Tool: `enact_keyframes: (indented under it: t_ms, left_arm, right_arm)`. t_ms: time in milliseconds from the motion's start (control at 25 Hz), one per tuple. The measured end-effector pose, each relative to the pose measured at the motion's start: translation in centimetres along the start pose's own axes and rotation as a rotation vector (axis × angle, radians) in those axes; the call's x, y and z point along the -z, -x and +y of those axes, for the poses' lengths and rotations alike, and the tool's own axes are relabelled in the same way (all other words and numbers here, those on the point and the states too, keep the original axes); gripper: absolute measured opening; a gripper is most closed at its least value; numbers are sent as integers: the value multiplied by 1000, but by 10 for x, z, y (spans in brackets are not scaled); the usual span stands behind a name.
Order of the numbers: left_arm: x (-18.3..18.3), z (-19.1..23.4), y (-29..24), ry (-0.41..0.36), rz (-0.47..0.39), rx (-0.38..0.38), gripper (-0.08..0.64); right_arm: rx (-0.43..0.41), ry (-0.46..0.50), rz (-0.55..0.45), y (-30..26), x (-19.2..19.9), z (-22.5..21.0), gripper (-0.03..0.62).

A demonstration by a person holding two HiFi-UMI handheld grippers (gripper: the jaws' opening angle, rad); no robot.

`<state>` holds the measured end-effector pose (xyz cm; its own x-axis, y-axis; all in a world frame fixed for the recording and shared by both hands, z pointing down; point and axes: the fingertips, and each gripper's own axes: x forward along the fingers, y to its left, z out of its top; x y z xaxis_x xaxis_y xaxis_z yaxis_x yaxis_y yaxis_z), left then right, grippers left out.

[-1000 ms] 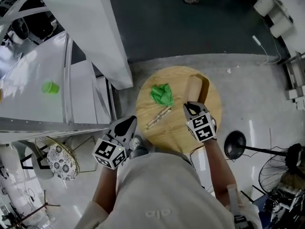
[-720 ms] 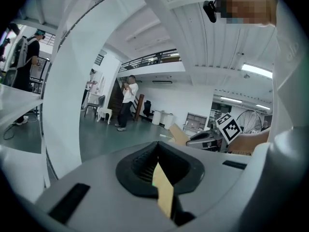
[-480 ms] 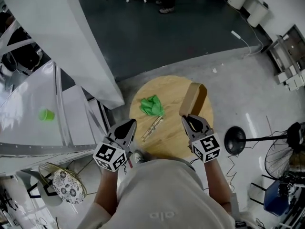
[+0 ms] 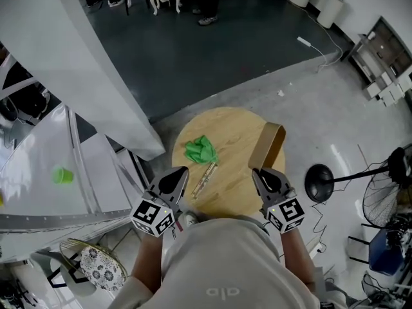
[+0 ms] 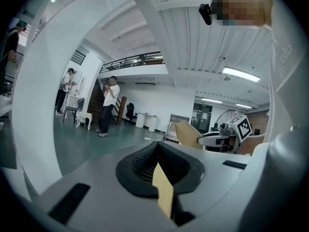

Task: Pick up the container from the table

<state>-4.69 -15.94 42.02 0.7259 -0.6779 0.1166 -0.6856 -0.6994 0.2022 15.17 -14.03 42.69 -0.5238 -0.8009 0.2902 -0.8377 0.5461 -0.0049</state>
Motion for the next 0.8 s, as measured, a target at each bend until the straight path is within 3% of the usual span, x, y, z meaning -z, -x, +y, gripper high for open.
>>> enact_keyframes:
  t_ms: [360, 800]
  left_arm:
    - [1, -9, -6, -38, 10, 48, 15]
    - [2, -13, -8, -41, 22, 53, 15]
  right_arm:
    - [30, -30, -30, 15, 8, 3, 46]
    - [44, -65, -18, 11, 17, -4, 44]
